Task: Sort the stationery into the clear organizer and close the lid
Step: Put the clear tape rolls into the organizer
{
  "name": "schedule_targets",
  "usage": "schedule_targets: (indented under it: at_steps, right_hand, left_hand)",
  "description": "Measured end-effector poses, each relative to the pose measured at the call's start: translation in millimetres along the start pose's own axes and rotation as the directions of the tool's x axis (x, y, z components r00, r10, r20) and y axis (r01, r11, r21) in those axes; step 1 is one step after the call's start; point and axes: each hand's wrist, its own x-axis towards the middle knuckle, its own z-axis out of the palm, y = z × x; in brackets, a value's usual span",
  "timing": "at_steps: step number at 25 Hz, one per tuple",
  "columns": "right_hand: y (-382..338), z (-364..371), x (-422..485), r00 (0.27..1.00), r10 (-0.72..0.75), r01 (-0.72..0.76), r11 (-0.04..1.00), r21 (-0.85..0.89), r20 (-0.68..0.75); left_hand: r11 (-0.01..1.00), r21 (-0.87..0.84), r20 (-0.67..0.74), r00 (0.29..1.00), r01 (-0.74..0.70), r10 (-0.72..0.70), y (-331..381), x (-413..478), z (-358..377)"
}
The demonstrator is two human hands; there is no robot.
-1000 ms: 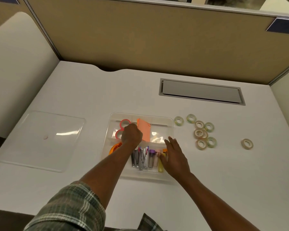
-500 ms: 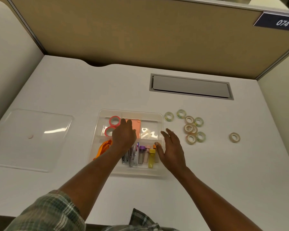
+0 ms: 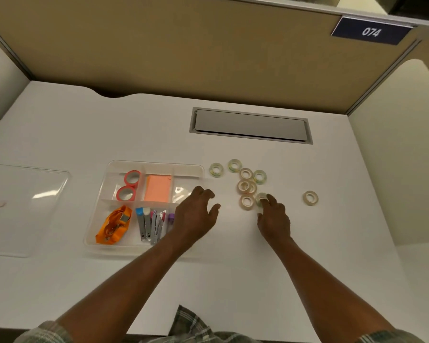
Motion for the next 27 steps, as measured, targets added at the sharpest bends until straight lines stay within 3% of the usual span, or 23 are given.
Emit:
schedule_targets:
  at_steps: [4,6,7,9,11,13,15,17,19,20,23,25,27]
  right_hand:
    - [25,6,-18,0.997,-0.05,0.052,0.998,0.036,-0.061]
    - [29,0,-26,0.999,0.016,-0.009,0.974,0.226,-0.03]
    - [26,-7,-31,0.999,0.042,-0.04,0.925,0.378,0.004]
    - [18,-26,-43,0.997,-0.006,-0.041,0.782,0.622,0.073]
    - [10,-47,-54,0.979,-0.141,-0.011,0.694,0.719,0.15]
    - [11,-57,-58,0.947,-0.275,0.069,0.676,0.734,0.164]
    - [21,-58,-52,0.943,-0.32,0.156,0.677,0.719,0.096]
    - [41,-54,-37,0.969,-0.246,0.189,0.689,0.7,-0.02]
    - [73,-48,-9,0.968,-0.168,0.243,0.803,0.545,-0.185]
    - [91,-45,6,0.972,-0.142,0.21,0.883,0.42,-0.186]
    - [135,-44,43,0.997,-0.009,0.003,0.997,0.08,0.079]
    - [151,-39,54,0.987,0.007,-0.005,1.0,-0.015,0.158]
    - [155,-35,55,0.994,-0.017,0.02,0.999,-0.027,0.107]
  left_hand:
    - [0.977,-0.185,0.115,0.989,0.11,-0.09,36,-8,29]
    - [0.905,-0.322,0.241,0.948,0.279,-0.207,55,-10,40]
    - [0.828,-0.403,0.322,0.907,0.39,-0.271,65,-11,45]
    - [0.58,-0.519,0.503,0.773,0.628,-0.387,83,-10,55]
    - [0.262,-0.571,0.661,0.625,0.778,-0.416,96,-6,64]
    - [0.042,-0.599,0.727,0.564,0.8,-0.391,103,-1,71]
    - [0.059,-0.609,0.708,0.576,0.791,-0.408,105,2,78]
    - [0.15,-0.585,0.678,0.582,0.797,-0.45,105,4,84]
    - [0.21,-0.538,0.668,0.565,0.816,-0.485,104,5,89]
    - [0.227,-0.52,0.667,0.557,0.824,-0.495,103,5,91]
    - [0.236,-0.484,0.683,0.532,0.843,-0.5,103,1,94]
    - [0.239,-0.468,0.696,0.522,0.851,-0.494,104,-2,93]
    - [0.245,-0.46,0.704,0.518,0.854,-0.486,104,-6,92]
